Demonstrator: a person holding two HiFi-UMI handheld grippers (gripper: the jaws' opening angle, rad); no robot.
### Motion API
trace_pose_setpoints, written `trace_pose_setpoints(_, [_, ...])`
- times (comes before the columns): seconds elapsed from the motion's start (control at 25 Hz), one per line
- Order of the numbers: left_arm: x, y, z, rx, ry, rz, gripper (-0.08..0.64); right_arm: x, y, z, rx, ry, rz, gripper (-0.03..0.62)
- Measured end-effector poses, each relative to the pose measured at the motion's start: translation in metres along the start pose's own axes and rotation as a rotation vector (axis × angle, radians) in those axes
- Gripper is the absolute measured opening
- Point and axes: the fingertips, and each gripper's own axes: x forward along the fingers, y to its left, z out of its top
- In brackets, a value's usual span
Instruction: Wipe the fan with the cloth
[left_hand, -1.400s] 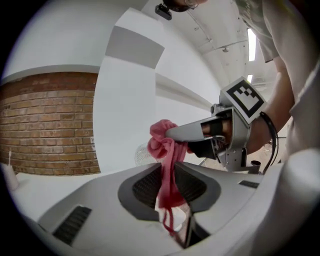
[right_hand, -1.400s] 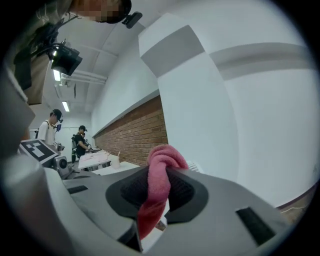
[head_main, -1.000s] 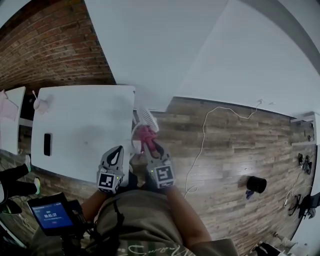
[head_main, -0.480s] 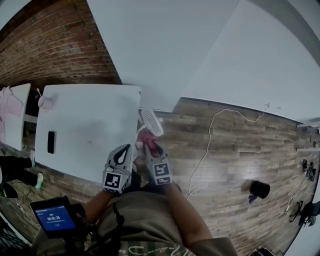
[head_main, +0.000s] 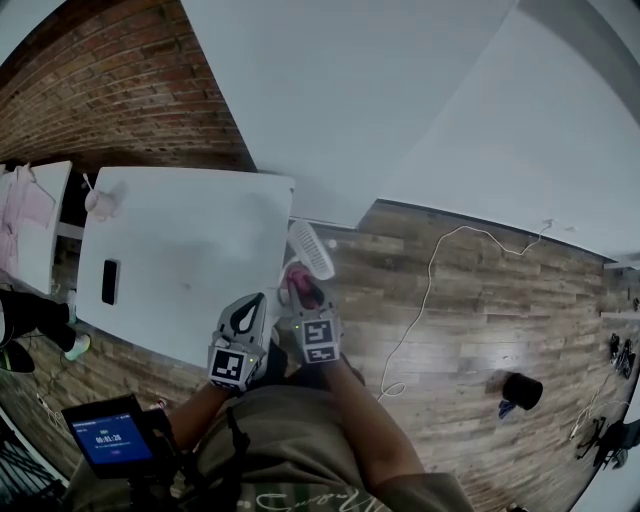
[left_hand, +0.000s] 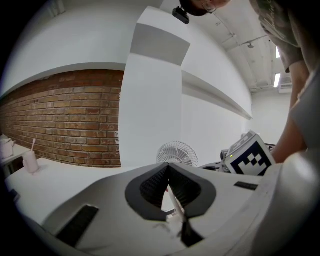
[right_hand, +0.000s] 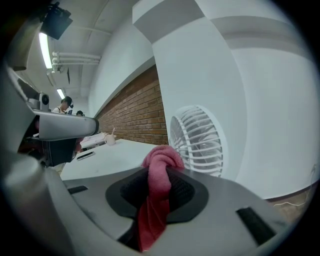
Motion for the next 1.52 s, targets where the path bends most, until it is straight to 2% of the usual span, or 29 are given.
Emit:
trace_pose_setpoints(0.6, [0.005, 0.003, -0.001, -0.031, 0.003, 0.006, 0.021, -0.003, 0.013, 0.001, -0.038, -0.036, 0.083, 0.098])
trace_pose_setpoints(1.24, [0.0, -0.003, -0.003, -0.029, 0.007, -0.02, 0.021, -0.013, 0.03, -0.005, 0.042, -0.001, 0.159, 0.1])
trace_pose_setpoints(1.52, [0.0, -0.002, -0.005, -0.027, 0.006, -0.024, 0.021, -0.012, 0.033, -0.01, 0.028, 0.015, 0.183, 0.1])
